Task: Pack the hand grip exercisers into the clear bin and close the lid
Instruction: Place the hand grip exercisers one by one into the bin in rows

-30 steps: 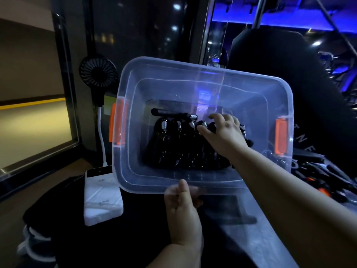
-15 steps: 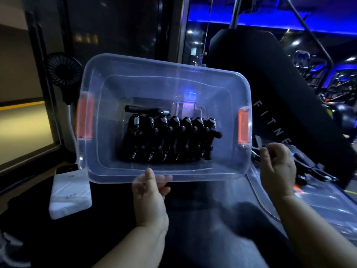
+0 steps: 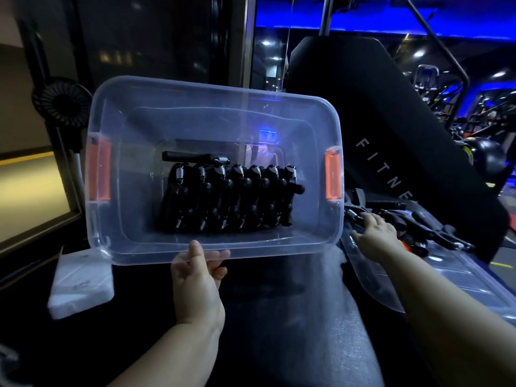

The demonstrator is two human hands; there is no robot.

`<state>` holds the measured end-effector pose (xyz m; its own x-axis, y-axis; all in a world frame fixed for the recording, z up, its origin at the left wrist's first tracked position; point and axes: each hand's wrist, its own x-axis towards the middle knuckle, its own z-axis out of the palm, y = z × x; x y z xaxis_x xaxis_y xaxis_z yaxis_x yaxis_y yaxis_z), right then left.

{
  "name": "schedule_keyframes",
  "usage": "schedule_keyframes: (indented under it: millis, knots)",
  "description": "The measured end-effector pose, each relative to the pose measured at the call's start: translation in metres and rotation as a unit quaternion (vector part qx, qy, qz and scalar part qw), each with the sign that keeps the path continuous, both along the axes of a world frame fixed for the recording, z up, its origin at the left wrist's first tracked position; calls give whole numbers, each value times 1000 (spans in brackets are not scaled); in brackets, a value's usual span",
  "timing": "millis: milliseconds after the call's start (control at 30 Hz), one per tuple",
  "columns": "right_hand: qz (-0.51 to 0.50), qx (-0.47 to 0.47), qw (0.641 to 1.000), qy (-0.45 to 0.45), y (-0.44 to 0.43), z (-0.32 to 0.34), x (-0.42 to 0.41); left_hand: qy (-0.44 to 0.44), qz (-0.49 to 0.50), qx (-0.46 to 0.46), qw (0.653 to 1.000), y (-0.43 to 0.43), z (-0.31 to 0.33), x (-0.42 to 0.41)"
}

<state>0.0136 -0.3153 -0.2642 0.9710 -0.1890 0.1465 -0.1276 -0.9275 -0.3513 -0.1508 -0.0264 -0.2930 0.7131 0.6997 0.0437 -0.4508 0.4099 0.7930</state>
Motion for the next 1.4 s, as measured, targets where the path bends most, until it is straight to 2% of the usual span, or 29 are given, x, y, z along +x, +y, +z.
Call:
schedule_keyframes:
  millis: [167, 333, 467, 600, 767, 1000, 1200, 1400]
  knots:
    - [10, -17, 1000, 16, 11, 10, 17, -3, 7, 9, 1000, 0, -1, 2]
    - [-35, -25, 999, 25, 17, 6, 28, -7, 11, 14, 1000, -1, -2, 4]
    - [-79, -36, 996, -14, 16, 2, 30, -5, 11, 22, 1000, 0, -4, 6]
    - [-132, 2, 990, -52, 14, 5, 22, 4, 5, 26, 1000, 1, -5, 6]
    - [-125, -103, 986, -37, 13, 12, 5, 11, 3, 27, 1000, 1, -4, 6]
    - [-92, -259, 957, -96, 11, 10, -30, 13, -4, 20, 1000, 0, -2, 4]
    - [-74, -260, 958, -94, 0, 13, -48, 17, -5, 12, 1000, 1, -1, 4]
    - [-33, -275, 959, -53, 3, 18, -54, 20, -5, 11, 1000, 0, 0, 4]
